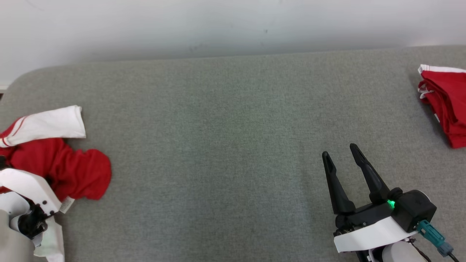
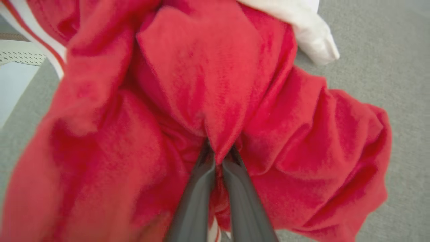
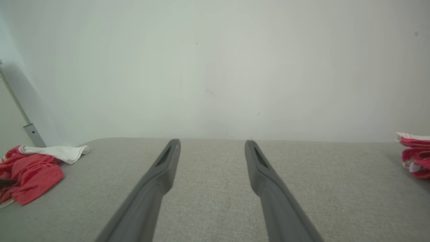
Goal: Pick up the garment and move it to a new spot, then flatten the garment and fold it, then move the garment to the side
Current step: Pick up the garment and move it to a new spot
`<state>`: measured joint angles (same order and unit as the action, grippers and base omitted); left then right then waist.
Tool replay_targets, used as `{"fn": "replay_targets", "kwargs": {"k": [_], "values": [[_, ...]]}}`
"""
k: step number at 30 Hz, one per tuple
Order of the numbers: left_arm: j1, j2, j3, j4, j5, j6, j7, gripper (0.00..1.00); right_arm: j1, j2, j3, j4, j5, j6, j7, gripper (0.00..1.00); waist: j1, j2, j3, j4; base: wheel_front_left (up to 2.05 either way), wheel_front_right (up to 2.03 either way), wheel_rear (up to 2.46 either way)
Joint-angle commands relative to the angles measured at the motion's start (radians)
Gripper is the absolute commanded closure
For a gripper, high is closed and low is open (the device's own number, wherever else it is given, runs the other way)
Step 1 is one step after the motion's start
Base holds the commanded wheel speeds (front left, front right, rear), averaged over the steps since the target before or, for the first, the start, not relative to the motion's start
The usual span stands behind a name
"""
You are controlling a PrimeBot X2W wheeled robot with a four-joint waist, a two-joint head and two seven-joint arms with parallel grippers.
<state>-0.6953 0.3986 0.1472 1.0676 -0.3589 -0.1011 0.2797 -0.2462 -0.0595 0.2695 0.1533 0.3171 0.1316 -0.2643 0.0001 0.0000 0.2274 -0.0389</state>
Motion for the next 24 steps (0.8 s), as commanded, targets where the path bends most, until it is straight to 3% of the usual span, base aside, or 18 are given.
{"fn": "replay_targets", "kwargs": {"k": [1,13,24], "values": [[-0.008,0.007,-0.005,0.003,0.015,-0.002,-0.01,1.0,0.009,0.001,-0.003,0.003,0.006,-0.002,0.0,0.0,-0.0001,0.0,-0.017,0.009,0.0,0.0,0.0],[-0.062,-0.006,-0.145,-0.164,0.068,-0.028,-0.084,1.0,0.073,-0.001,-0.024,0.014,0.021,-0.002,0.0,0.0,-0.0001,0.0,-0.157,0.041,0.0,0.0,0.0],[0.016,-0.061,-0.259,-0.587,0.007,-0.028,-0.007,1.0,0.12,-0.016,-0.043,0.003,0.023,-0.002,0.001,0.0,-0.0001,0.0,-0.232,-0.027,0.0,0.0,0.0]]}}
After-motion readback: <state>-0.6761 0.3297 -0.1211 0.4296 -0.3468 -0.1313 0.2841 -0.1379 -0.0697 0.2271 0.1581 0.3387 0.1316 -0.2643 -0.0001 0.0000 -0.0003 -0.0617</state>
